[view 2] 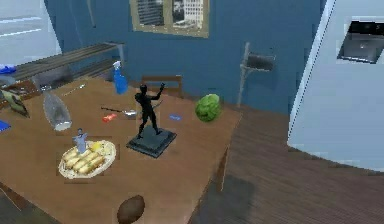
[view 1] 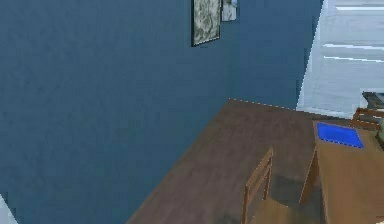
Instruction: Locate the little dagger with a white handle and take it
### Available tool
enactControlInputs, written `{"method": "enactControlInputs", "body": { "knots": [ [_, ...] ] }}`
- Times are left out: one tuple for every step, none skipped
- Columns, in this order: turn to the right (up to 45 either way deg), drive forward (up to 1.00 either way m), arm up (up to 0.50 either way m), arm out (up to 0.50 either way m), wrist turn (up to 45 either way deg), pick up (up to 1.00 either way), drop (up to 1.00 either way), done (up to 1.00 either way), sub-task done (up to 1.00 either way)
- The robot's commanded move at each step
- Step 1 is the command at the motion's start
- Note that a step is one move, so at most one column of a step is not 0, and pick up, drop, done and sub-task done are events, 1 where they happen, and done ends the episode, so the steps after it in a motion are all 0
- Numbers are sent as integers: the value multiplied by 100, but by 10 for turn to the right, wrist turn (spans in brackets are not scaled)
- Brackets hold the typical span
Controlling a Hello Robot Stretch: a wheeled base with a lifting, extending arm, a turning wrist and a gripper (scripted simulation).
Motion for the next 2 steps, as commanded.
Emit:
{"method": "enactControlInputs", "body": {
  "knots": [
    [0,30,0,0,0,0,0,0,0],
    [-90,0,0,0,0,0,0,0,0]
  ]
}}
